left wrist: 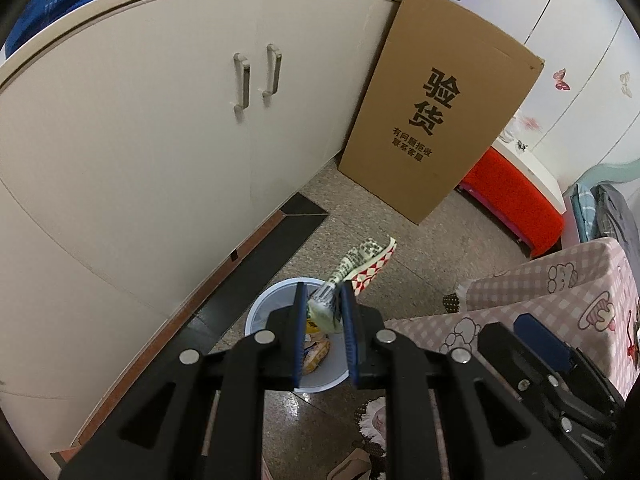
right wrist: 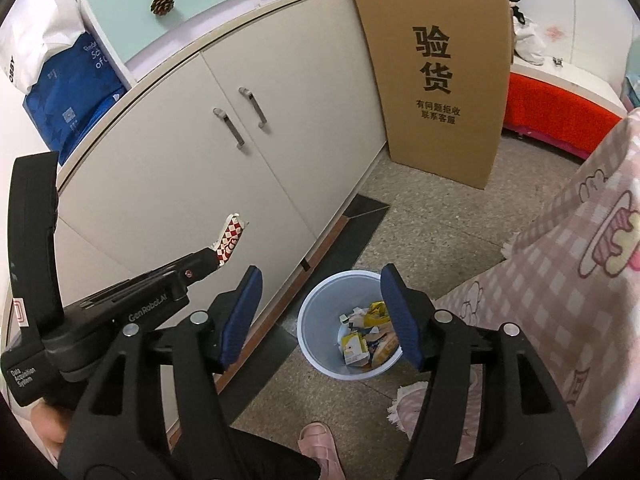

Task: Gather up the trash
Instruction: 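Carry the tube and wrapper over the wastebasket and open both tools to drop them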

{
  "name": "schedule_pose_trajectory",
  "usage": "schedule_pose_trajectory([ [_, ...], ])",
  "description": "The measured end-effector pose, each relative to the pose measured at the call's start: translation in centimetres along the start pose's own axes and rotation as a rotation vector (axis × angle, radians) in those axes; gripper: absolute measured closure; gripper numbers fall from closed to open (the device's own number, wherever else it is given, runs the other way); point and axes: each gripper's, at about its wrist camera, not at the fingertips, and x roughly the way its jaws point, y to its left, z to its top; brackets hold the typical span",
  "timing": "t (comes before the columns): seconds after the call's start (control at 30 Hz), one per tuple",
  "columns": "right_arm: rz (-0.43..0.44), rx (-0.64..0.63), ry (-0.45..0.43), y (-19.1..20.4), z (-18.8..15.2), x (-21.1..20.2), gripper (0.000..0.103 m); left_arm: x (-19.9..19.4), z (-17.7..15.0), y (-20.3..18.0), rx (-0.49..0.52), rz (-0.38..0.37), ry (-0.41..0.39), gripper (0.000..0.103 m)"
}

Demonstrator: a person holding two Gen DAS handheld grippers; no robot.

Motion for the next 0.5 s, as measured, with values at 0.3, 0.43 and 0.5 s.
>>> schedule_pose_trajectory([
  [0.3,-0.012,0.025,-0.058,-0.7,0.1,-1.5,0.040,-0.3,0.4,-1.1,0.030,0.006,-0.010,0.087],
  [0.43,-0.017,0.031,-0.086,-1.1,0.1,-2.2,0.040,-0.3,0.7,-1.7,0.042,0.016,-0.016,0.087],
  [0.5,-0.023,0.038,-0.097,-1.2,0.2,-2.3,0.040,-0.2,0.8,-2.0,0.044,0.017,-0.015,0.086],
])
